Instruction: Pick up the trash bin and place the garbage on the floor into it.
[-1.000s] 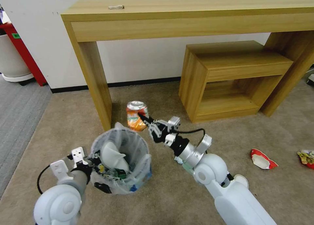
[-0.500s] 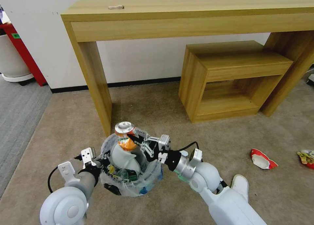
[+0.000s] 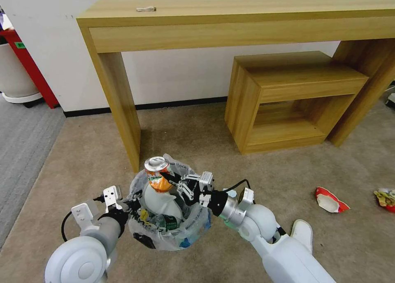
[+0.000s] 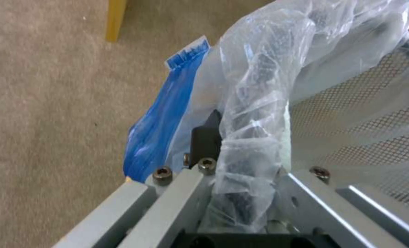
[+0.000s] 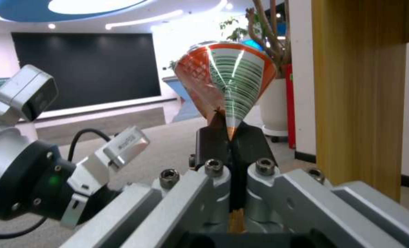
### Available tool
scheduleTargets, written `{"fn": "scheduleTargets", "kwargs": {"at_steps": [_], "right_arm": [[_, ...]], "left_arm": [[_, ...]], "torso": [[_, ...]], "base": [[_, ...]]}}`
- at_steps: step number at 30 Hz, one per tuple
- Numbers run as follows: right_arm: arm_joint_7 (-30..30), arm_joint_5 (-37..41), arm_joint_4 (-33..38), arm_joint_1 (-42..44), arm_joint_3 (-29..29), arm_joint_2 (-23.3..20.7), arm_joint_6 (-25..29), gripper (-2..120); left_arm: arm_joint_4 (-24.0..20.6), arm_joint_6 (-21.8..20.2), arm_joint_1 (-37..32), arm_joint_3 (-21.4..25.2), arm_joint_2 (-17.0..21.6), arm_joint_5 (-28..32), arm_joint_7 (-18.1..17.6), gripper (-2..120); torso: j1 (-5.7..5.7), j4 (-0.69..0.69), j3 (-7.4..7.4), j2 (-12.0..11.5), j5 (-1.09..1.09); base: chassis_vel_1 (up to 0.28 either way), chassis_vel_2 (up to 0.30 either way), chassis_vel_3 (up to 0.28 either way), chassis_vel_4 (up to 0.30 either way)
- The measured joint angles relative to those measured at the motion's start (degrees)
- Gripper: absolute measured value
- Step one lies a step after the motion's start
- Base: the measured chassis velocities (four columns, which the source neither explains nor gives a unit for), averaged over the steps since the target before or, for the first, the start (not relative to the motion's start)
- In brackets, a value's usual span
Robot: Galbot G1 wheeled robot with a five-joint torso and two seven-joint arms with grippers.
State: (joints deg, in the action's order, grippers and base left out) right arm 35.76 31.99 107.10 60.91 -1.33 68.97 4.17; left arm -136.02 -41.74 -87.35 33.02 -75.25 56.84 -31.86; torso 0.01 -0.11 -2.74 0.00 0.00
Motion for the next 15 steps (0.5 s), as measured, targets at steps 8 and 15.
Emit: {"fn": "scheduleTargets", "kwargs": {"at_steps": [8, 15], "right_arm": [[0.0, -0.1, -0.1, -0.1, -0.2, 0.0, 0.7, 25], [-0.1, 0.1, -0.1, -0.2, -0.2, 0.0, 1.0, 49]], "left_arm": [[-0.3, -0.5, -0.2, 0.0, 0.1, 1.0, -0.6, 1], [-0.4, -0.5, -0.2, 0.1, 0.2, 1.0, -0.6, 1]], "torso": [[0.00, 0.00, 0.00, 0.0, 0.00], [0.00, 0.00, 0.00, 0.0, 0.00]], "base": [[0.000, 0.000, 0.000, 0.000], [0.000, 0.000, 0.000, 0.000]]}}
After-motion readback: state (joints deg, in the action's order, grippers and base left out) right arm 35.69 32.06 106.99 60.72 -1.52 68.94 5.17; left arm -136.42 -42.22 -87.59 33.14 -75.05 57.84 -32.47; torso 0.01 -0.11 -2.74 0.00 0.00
